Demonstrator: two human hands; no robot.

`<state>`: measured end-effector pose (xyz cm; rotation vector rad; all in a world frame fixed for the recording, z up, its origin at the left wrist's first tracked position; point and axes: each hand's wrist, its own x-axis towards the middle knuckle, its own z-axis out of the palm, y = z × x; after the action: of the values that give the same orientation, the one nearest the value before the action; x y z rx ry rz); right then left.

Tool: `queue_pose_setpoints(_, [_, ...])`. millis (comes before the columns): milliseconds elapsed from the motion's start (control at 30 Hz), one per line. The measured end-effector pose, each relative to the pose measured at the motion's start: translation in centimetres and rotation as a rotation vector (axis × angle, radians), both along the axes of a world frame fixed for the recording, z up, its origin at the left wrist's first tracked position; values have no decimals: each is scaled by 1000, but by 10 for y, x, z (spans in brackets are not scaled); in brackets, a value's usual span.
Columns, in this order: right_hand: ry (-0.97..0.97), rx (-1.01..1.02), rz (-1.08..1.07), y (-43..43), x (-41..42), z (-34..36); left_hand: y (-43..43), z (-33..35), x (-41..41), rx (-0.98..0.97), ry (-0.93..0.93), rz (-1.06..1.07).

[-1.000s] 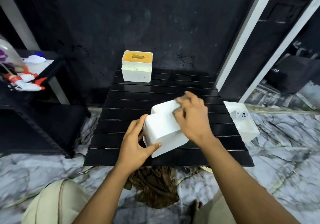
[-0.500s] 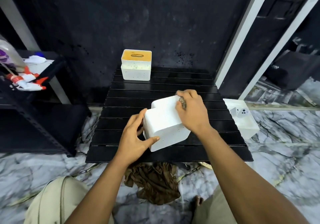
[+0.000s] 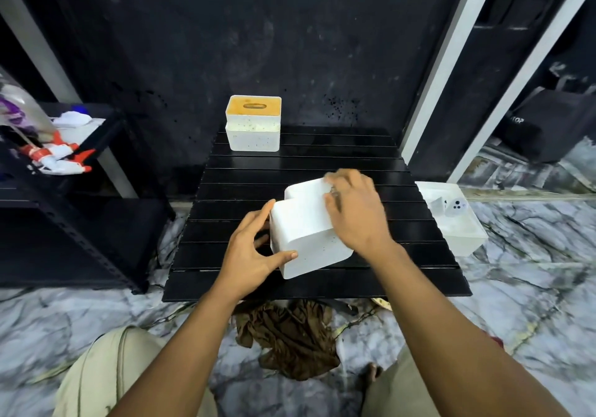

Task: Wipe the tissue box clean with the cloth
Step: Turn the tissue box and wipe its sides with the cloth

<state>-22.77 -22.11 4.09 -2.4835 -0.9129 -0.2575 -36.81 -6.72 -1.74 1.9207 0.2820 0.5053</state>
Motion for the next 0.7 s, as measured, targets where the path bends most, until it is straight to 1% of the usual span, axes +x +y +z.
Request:
queue_pose_setpoints(67, [-135,-67,183,15,-26,1,-4,1,1,12,-19,11])
queue_pose_setpoints(133, [-148,-87,319,30,-48,0,-7,1,2,35,-47,14])
queue_pose_setpoints(167, [-144,-87,316,35,-49,1,-7,1,2,46,-57,14])
queue_pose_setpoints(233, [-109,-87,176,44,-30,3,-10,-1,2,27,-56,17])
queue_pose_setpoints(333, [-48,-154,-71,50,7,8,-11,-5,-1,-4,-41,39])
queue_pose_setpoints(400, [38,-131,-145,44,26,11,-8,-7,-2,6,-34,37])
queue_pose_setpoints(467, [100,-93,-165,35,34,12,-3,-6,-1,22,-11,27])
queue_pose_setpoints(500, [84,-98,-132,30,33,12,-1,-5,-1,30,3,18])
queue_pose_setpoints(533, [6,-114,-41,26,28,10,2,-3,-1,39,14,11])
queue_pose_setpoints(600, [-182,-145,272,18,10,8,8,-2,-1,52,34,-5])
queue_pose_setpoints(633, [-217,-151,404,13,5,5,12,-1,-2,62,46,-17])
queue_pose_setpoints(667, [-217,-136,466,7,6,2,15,1,-2,78,59,-29])
queue_pose_setpoints(700, [-181,-85,446,1,12,-2,18,2,-2,96,71,-41])
